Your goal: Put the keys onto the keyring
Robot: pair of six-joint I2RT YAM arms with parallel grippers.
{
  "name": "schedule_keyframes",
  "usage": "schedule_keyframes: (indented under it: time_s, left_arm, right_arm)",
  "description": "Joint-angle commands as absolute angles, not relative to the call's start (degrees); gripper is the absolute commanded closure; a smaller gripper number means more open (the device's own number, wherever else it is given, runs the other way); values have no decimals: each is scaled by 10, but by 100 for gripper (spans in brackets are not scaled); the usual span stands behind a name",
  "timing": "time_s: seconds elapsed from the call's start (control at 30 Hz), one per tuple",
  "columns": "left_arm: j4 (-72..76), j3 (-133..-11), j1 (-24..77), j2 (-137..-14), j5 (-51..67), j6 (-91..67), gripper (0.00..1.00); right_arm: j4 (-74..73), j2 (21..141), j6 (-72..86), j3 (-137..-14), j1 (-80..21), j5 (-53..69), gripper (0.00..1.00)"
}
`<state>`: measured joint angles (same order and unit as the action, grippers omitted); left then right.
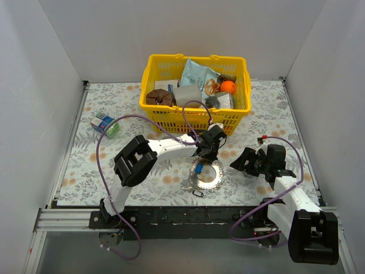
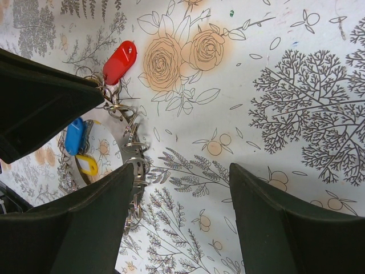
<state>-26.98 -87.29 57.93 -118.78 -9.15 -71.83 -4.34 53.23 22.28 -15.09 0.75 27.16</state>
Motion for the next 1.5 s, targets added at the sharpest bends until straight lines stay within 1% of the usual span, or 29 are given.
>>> schedule_keyframes:
  time_s: [0.0,0.07,0.23,0.6,0.9,1.27,1.47]
  left_arm:
    - [-287,-866,579,-1175,-106,-726,90]
    - [-287,-864,579,-1174,-106,-727,92]
    - [-287,-860,579,-1173,-107,-728,100]
    - [-283,-854,579,-1167,-115,-726,100]
    - [-268,-852,579,-1139,-130,-701,100]
    - [-242,-831,577,-1073,-167,-659,100]
    - [-229,-817,572,-1042,-164,-642,100]
  right_arm:
    - [-27,529,217,-144,11,278,24]
    - [-27,529,216,-144,11,278,24]
    - [-27,528,216,-143,11,278,24]
    - [-25,529,215,-146,11,279,24]
    - [-17,530,210,-176,11,290,24]
    - [33,552,201,-229,11,370,24]
    - [54,551,218,-269,11,404,24]
